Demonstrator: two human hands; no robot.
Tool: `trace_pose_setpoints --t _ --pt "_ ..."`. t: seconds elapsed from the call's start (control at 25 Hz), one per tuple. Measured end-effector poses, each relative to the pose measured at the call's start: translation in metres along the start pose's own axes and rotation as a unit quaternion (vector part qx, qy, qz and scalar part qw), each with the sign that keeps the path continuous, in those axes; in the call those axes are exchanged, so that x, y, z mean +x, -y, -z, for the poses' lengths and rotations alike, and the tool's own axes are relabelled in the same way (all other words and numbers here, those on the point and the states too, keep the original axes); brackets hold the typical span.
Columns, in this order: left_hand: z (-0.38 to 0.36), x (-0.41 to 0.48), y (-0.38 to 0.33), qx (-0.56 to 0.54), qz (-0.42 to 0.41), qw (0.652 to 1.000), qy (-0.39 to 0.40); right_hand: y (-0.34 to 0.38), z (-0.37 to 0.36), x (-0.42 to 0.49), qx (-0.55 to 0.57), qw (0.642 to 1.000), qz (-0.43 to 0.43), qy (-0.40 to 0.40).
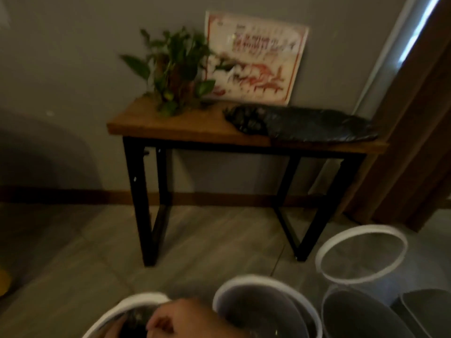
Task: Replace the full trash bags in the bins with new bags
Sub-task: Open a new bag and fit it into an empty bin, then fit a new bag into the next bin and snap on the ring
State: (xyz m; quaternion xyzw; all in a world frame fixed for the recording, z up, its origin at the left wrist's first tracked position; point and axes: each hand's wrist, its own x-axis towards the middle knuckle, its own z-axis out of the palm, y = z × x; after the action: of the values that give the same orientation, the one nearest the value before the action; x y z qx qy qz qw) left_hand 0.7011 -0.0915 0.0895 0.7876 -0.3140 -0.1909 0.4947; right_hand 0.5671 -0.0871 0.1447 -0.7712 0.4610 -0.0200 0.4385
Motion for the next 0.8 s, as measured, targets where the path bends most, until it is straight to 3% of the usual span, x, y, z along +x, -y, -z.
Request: trace_pose_setpoints --t 0.04,0.08,0.16,0.2,0.28,0.4,0.6,0.68,0.8 --pt "0.003 0.003 -0.014 0.045 -0.083 0.995 0.035 0.002 0.037 -0.01 0.018 0.996 0.029 -0.08" --pt "0.007 -0.001 -0.041 0.156 -0.174 0.964 0.125 -0.001 0.073 -0.021 0.027 0.985 0.053 -0.161" --pt "-0.003 -0.002 -0.105 0.162 -0.388 0.906 0.035 -0.012 0.153 -0.038 -0.015 0.946 0.093 -0.31" --pt "-0.012 0.001 -0.141 0.136 -0.466 0.873 0.036 -0.02 0.196 -0.046 -0.052 0.921 0.098 -0.372" --pt "-0.039 0.003 -0.229 0.14 -0.55 0.822 0.055 -0.037 0.281 -0.063 -0.163 0.873 0.087 -0.452" --pt "-0.096 0.007 -0.329 0.29 -0.555 0.774 0.09 -0.059 0.365 -0.071 -0.302 0.809 0.032 -0.503" --pt "-0.168 -0.004 -0.387 0.516 -0.487 0.683 0.173 -0.082 0.401 -0.05 -0.443 0.764 -0.108 -0.457" --pt "-0.176 -0.008 -0.387 0.549 -0.46 0.676 0.176 -0.09 0.404 -0.045 -0.458 0.754 -0.116 -0.457" --pt "-0.175 -0.015 -0.384 0.508 -0.468 0.705 0.158 -0.093 0.406 -0.041 -0.454 0.755 -0.118 -0.458"
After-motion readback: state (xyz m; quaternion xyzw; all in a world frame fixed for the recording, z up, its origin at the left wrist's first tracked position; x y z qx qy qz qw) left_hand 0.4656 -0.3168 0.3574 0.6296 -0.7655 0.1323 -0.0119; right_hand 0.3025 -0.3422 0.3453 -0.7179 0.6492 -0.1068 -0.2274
